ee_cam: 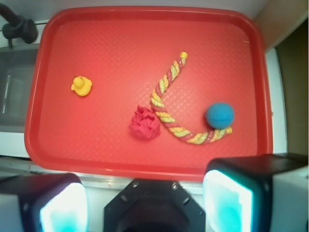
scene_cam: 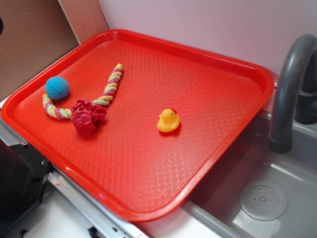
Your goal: Grab the blue ball.
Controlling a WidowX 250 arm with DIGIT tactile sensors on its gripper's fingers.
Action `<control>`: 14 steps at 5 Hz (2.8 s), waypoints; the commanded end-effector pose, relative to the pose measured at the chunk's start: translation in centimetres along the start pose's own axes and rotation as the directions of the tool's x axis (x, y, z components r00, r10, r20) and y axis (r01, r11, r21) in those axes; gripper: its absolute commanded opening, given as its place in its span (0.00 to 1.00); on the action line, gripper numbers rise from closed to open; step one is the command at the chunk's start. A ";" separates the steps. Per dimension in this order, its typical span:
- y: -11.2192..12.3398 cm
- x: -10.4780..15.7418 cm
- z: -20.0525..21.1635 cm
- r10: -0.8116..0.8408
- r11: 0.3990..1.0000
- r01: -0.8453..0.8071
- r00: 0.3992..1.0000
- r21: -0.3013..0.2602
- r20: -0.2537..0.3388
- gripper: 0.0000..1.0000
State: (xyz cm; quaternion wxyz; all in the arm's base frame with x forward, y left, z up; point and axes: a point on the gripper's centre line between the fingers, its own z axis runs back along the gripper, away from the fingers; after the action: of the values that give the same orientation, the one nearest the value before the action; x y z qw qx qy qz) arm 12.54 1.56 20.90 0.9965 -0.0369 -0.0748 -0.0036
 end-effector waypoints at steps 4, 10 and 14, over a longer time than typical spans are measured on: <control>8.8 2.4 -8.3 0.064 0.983 -0.057 0.997 0.173 -0.039 1.00; 9.8 3.0 -18.6 -0.054 0.998 0.057 0.967 0.004 -0.250 0.00; 5.2 6.0 -8.4 0.147 0.989 -0.142 0.983 0.052 -0.113 0.00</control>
State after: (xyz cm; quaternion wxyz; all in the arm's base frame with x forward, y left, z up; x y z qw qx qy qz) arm 19.36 6.01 12.06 0.9968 -0.0277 0.0130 0.0738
